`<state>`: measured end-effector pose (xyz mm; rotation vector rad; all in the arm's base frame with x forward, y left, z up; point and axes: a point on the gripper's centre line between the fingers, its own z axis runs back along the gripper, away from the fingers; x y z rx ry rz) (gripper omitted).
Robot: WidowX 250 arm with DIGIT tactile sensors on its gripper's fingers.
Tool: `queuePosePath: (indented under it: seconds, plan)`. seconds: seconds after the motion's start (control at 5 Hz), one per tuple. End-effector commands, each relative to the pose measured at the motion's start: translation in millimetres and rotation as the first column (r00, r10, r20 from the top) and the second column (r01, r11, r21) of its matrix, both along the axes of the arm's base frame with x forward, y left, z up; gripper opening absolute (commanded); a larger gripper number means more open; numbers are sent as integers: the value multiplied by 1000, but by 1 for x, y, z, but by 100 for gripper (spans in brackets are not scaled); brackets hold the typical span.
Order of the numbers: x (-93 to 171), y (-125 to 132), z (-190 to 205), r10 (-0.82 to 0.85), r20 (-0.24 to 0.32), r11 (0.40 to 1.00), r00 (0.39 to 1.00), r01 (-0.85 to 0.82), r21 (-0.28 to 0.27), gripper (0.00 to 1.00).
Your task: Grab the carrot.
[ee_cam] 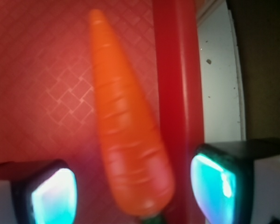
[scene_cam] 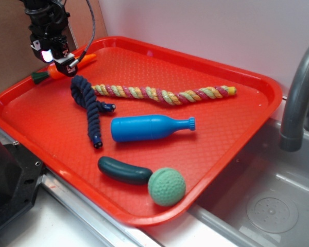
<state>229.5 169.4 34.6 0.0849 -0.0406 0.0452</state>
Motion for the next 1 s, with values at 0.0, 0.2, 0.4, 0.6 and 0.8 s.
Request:
queuePosePath:
  seconds: [0.0, 0.2, 0.4, 0.6, 0.8]
  plan:
    - [10, -21, -4, 20, 1, 999, 1000, -20, -38, 100]
    - [8, -38, -2, 0, -2, 999, 1000, 0, -40, 100]
    - [5, -45, 7, -8, 22, 999, 1000, 9, -37, 100]
    - [11, -40, -6, 59, -15, 997, 998, -60, -51, 100]
    - [20, -28, -25, 238, -17, 968, 971, -238, -79, 100]
